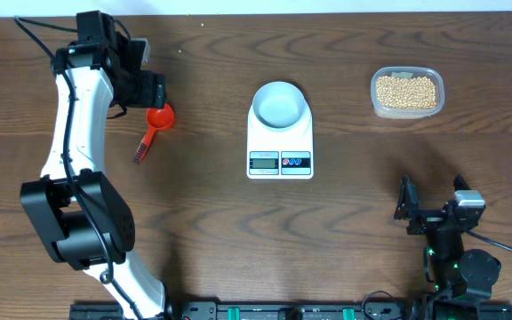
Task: Scoop item into bowl and weigh 50g on scale
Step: 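Lower the left gripper onto the red scoop's cup rim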
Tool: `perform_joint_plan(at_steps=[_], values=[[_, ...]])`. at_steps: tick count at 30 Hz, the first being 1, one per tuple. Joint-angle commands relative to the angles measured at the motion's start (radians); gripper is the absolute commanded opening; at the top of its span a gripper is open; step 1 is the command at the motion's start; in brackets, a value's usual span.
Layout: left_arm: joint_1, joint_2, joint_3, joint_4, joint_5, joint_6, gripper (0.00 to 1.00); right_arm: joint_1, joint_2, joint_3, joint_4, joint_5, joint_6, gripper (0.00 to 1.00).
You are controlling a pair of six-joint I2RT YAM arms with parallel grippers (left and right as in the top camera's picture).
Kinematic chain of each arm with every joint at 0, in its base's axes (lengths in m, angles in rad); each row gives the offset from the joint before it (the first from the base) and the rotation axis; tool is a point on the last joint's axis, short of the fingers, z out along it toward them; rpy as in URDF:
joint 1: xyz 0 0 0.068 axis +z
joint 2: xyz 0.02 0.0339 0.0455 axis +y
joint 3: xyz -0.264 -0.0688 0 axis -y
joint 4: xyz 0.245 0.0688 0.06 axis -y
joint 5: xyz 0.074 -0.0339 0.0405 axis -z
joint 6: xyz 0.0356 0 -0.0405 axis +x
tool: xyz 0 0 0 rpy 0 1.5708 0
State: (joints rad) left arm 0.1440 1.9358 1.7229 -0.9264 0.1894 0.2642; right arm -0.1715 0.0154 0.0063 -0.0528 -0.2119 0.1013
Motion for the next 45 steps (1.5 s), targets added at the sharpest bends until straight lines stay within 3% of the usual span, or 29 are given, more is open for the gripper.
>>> perform_joint_plan(at_steps=[1, 14, 18, 45], values=[[0.008, 0.031, 0.011, 0.018, 0.008, 0.013, 0.84, 0.016, -0.005, -0.001, -0.004, 0.000, -0.002, 0.99], [0.026, 0.120, 0.011, 0.056, 0.006, 0.017, 0.69, 0.016, -0.005, -0.001, -0.004, 0.000, -0.002, 0.99], [0.045, 0.139, 0.011, 0.065, 0.006, 0.035, 0.56, 0.016, -0.005, -0.001, -0.004, 0.000, -0.002, 0.99], [0.054, 0.231, -0.004, 0.130, 0.006, 0.035, 0.42, 0.016, -0.005, -0.001, -0.004, 0.000, -0.002, 0.99]])
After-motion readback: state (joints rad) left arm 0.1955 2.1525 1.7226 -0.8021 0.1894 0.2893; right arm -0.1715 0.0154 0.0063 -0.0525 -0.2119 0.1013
